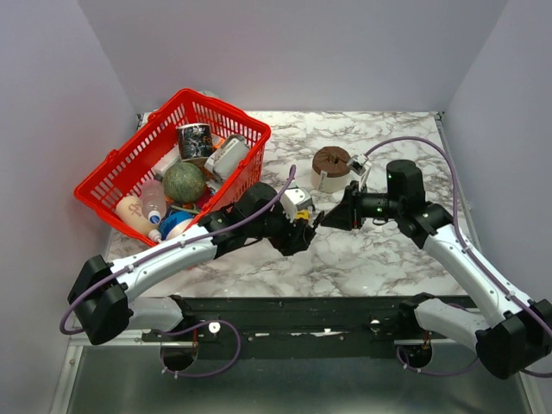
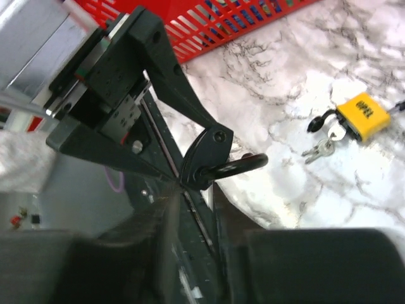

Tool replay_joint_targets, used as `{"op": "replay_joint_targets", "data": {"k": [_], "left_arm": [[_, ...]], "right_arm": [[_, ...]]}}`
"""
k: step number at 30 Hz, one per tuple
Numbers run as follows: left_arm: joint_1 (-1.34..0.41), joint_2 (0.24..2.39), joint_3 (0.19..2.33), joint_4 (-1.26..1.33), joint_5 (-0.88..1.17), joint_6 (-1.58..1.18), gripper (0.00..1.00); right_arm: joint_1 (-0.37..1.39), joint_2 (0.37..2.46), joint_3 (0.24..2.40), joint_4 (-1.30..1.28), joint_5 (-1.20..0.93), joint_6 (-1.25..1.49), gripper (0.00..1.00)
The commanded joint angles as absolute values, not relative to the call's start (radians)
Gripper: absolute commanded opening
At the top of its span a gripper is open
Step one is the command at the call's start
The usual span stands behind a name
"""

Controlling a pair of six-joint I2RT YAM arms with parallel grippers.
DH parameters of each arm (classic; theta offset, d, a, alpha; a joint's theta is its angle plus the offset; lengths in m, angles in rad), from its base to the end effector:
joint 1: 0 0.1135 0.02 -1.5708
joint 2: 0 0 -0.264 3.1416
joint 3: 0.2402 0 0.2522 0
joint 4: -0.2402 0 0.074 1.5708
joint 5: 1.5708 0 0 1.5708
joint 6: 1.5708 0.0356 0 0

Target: Unlock with the key

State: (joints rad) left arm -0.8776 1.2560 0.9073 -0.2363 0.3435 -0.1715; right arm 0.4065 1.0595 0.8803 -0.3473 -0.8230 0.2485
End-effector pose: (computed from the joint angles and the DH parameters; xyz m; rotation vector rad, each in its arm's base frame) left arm 0.1688 -0.2220 0.2778 0.9844 2.0590 -0.9524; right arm 0.1986 0.1139 0.3098 -0.6870 2.0388 1.2485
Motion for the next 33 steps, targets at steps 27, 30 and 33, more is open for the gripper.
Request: {"op": "replay_joint_targets", "data": {"k": [27,30,33], "left_arm": [[-0.885,1.140,0.914,-0.143,0.615,-0.118,0.00],[-0.885,1.131,0.913,-0.147,0.560,-0.115,0.00],[-0.885,1.134,0.917,-0.161,0.511,-0.107,0.00]], "right_arm": [[0.414,0.953,0.853,-0.345,-1.042,0.184,0.52],[0.414,0.943,0.850,-0.360,-1.026,0.183,0.42],[0.414,0.946,0.850,-0.362,-1.016,0.187,0.31]]}}
